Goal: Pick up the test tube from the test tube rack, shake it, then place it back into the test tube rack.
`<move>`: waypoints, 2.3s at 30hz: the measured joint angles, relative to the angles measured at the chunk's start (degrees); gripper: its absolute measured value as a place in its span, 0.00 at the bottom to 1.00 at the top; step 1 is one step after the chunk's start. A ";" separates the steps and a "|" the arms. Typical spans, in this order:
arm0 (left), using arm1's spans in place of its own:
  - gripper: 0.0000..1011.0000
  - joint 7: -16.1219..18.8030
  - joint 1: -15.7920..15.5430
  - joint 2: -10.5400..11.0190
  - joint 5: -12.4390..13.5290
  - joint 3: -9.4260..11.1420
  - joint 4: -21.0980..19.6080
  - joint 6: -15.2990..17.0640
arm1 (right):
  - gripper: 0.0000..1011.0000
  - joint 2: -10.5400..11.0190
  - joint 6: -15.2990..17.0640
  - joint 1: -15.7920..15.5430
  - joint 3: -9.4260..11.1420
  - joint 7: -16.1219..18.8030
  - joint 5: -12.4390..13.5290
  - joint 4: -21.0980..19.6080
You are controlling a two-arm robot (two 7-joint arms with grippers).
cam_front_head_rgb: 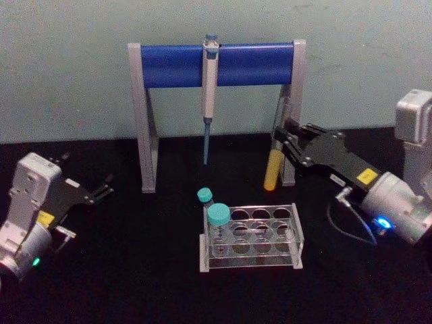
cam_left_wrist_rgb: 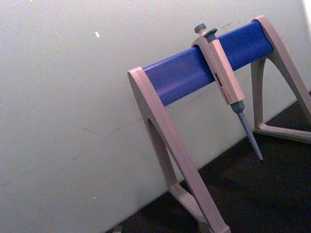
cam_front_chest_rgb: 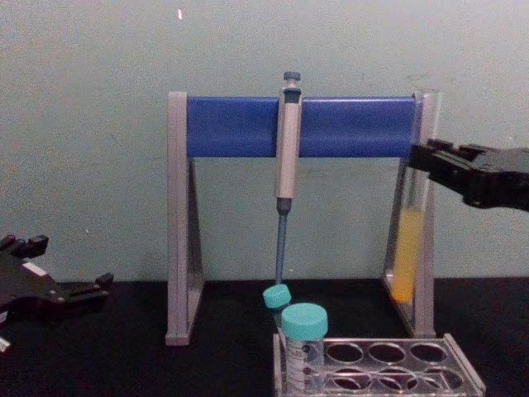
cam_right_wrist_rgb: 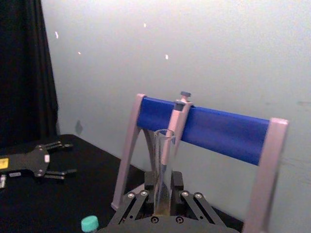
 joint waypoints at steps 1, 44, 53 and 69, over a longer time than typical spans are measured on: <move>0.99 0.00 0.00 0.00 0.00 0.00 0.00 0.00 | 0.22 0.15 0.01 -0.25 0.18 -0.09 0.00 -0.22; 0.99 0.00 0.00 0.00 0.00 0.00 0.00 0.00 | 0.22 -1.56 -0.13 2.68 -1.82 0.97 0.00 1.43; 0.99 0.00 0.00 0.00 0.00 0.00 0.00 0.00 | 0.22 -1.53 -0.18 2.45 -1.60 1.06 -0.12 1.41; 0.99 0.01 0.00 0.00 0.00 0.00 0.00 0.00 | 0.22 -0.53 -0.29 0.80 -1.30 2.25 0.40 -0.48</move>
